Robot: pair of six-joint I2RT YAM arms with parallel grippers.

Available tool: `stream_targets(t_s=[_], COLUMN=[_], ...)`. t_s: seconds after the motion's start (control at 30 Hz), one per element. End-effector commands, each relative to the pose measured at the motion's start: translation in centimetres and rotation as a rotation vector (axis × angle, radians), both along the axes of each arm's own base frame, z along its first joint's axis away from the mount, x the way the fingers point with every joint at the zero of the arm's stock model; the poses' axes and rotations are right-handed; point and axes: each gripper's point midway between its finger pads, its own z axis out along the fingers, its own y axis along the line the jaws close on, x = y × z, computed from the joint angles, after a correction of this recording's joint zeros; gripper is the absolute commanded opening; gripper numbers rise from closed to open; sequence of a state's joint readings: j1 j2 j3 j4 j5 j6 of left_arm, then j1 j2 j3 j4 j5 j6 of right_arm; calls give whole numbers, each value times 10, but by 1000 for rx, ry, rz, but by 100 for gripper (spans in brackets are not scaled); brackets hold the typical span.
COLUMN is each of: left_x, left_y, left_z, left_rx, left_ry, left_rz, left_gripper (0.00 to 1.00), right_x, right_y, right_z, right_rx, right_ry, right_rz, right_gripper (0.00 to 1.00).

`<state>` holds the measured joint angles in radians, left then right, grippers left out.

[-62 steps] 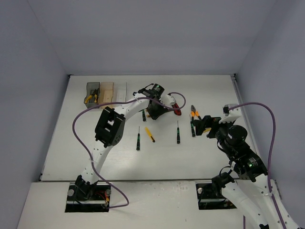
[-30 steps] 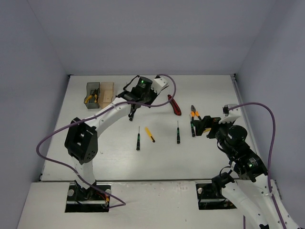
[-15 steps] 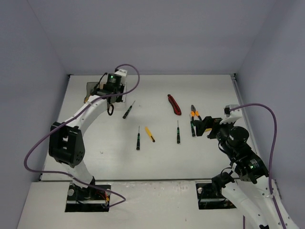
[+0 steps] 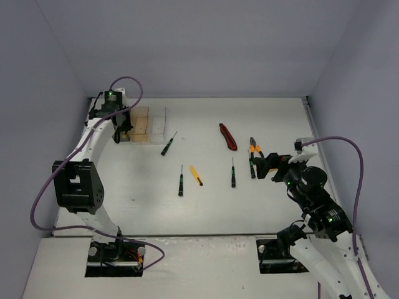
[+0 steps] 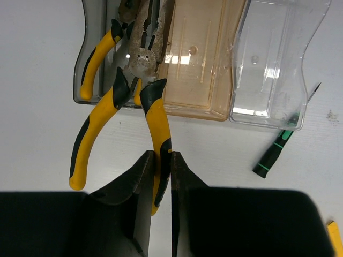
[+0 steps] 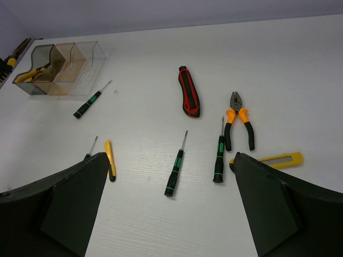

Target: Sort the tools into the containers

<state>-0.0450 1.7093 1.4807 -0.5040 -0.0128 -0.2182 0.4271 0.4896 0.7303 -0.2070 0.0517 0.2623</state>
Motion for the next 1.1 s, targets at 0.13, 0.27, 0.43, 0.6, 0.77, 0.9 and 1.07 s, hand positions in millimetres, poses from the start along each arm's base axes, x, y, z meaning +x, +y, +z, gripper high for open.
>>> stream_targets(t_s=[0.13,0.27,0.43,0.6,0.77,0.9,1.07], left_x=[34,39,47,54,60,59,59], left_y=[32,41,53,52,47,40,43], left_z=[19,2,-5,-7,-16,-16,-22], left_rx=[-88,-115,-141,-148,-174,-174,-158], left_ry=[-40,9,21,31,54,58,73], left_rz=[78,105,122,102,89,82,96], left_gripper=[0,0,0,0,0,0,0], right_x=[2,2,2,2,2,3,3], right_y=[5,5,4,5,4,4,5], right_z=[15,15,14,14,14,13,11], right_rx=[27,28,28,28,29,30,27], right_ry=[-55,-55,-53,-51,-52,-49,-42], right_rz=[16,14,13,15,10,10,14], right_gripper=[100,100,100,100,100,100,100])
